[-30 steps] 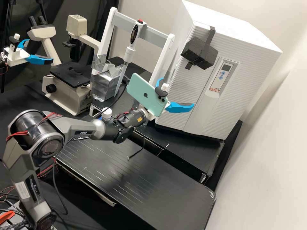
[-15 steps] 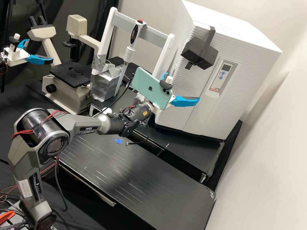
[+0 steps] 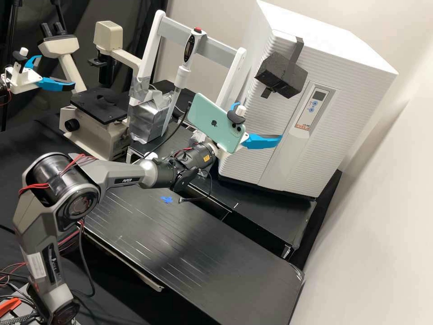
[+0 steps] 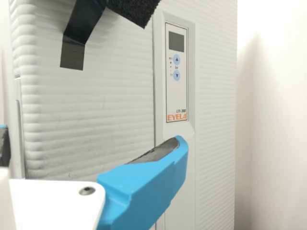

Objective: Open the door

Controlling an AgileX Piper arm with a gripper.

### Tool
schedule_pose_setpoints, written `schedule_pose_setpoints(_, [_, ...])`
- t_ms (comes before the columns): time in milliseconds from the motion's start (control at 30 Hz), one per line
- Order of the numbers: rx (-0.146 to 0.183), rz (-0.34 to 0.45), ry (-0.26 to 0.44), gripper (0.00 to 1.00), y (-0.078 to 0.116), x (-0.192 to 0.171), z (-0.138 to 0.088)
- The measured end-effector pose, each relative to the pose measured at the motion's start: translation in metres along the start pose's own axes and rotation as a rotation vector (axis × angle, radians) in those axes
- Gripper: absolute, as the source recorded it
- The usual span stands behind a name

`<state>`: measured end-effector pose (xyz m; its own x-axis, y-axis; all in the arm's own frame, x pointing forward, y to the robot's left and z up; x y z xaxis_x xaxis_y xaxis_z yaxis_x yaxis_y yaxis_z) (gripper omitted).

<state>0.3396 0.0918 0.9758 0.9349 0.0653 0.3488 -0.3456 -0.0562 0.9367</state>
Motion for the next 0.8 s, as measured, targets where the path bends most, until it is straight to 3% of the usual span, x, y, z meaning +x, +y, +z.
schedule_pose_setpoints(800, [-0.012,-0.010,0.005,0.00,-0.0016,0.0004,0.0004])
